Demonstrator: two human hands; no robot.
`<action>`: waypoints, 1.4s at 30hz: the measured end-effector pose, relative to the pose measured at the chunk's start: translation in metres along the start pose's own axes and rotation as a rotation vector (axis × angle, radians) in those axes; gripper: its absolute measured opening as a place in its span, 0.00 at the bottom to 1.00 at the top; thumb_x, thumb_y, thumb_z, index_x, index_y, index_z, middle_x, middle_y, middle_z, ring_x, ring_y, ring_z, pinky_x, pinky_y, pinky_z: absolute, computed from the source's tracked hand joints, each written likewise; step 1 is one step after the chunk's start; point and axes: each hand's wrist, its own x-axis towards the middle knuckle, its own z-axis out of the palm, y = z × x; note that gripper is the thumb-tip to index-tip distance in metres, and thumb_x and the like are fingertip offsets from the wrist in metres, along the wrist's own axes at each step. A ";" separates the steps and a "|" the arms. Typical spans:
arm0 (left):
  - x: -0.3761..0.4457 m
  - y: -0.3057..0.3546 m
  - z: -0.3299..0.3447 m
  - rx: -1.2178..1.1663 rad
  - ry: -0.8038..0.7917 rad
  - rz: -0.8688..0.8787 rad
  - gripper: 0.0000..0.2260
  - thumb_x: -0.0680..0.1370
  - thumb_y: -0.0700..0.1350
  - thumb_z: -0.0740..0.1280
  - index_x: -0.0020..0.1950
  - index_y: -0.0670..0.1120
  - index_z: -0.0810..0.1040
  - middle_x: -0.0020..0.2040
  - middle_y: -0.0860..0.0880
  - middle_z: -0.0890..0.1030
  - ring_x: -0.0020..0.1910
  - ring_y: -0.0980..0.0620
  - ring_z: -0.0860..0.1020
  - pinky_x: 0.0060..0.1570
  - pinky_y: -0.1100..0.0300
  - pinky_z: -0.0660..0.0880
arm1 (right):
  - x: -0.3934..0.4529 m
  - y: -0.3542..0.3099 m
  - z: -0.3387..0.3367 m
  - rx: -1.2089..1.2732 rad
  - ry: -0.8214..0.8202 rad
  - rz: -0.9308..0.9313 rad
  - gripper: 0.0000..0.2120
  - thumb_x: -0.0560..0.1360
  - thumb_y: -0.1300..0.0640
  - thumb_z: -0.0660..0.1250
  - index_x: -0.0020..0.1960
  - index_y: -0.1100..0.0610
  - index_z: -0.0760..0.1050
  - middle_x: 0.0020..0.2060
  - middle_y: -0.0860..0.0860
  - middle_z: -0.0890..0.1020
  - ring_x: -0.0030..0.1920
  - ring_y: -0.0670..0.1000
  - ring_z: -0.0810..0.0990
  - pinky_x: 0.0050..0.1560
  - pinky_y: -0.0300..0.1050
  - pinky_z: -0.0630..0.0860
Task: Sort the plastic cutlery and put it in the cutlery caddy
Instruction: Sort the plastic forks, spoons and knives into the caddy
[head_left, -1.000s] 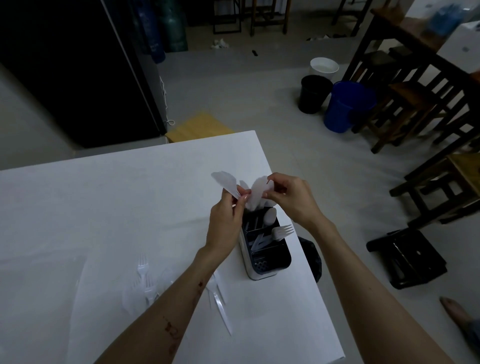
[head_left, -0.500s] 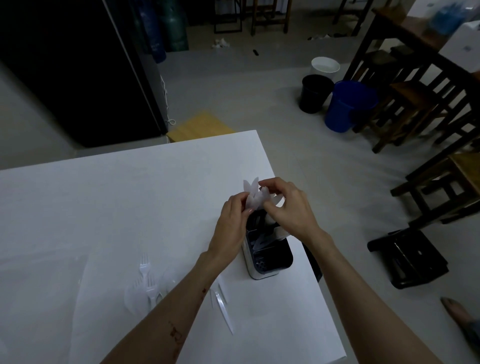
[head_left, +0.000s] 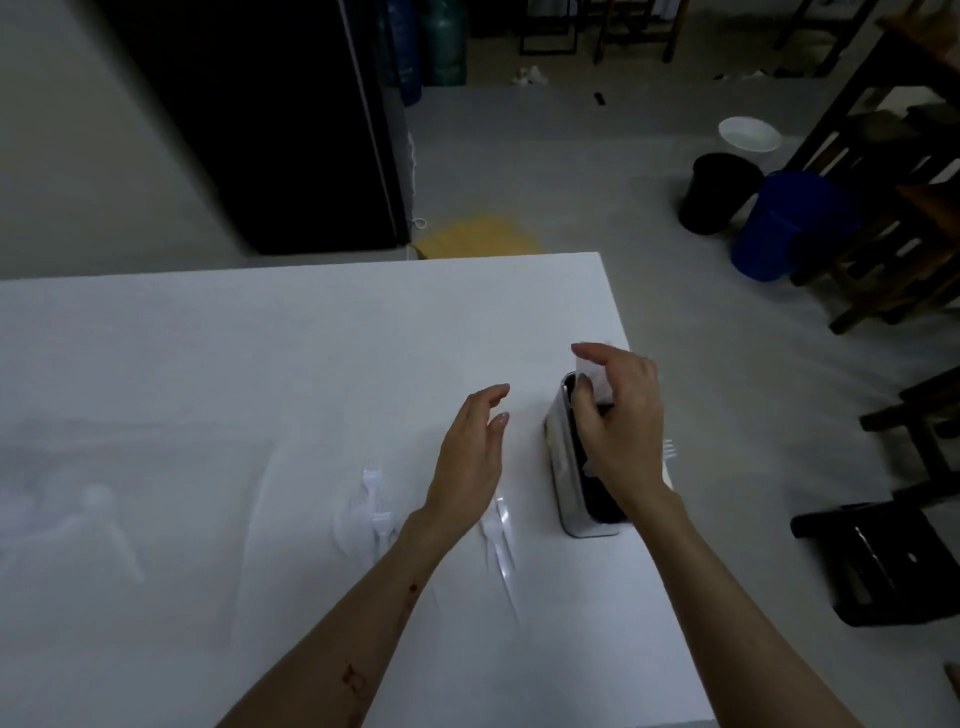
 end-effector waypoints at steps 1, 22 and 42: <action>-0.009 -0.009 -0.011 0.010 0.036 -0.032 0.14 0.82 0.44 0.57 0.68 0.47 0.71 0.64 0.54 0.74 0.62 0.59 0.72 0.62 0.72 0.66 | -0.009 -0.009 0.011 0.018 -0.008 -0.028 0.14 0.75 0.67 0.65 0.60 0.59 0.78 0.55 0.49 0.80 0.56 0.49 0.73 0.59 0.34 0.67; -0.146 -0.174 -0.084 0.651 -0.503 0.084 0.33 0.77 0.59 0.62 0.78 0.58 0.50 0.78 0.55 0.37 0.75 0.55 0.32 0.74 0.54 0.43 | -0.187 -0.036 0.147 -0.207 -0.567 0.610 0.06 0.79 0.53 0.65 0.49 0.56 0.73 0.43 0.50 0.79 0.42 0.50 0.79 0.43 0.42 0.75; -0.155 -0.177 -0.078 0.608 -0.328 0.102 0.28 0.78 0.59 0.54 0.75 0.47 0.63 0.79 0.49 0.53 0.78 0.51 0.47 0.74 0.53 0.57 | -0.175 -0.046 0.135 -0.303 -0.695 0.693 0.15 0.74 0.38 0.68 0.42 0.50 0.74 0.36 0.45 0.79 0.34 0.43 0.76 0.34 0.37 0.68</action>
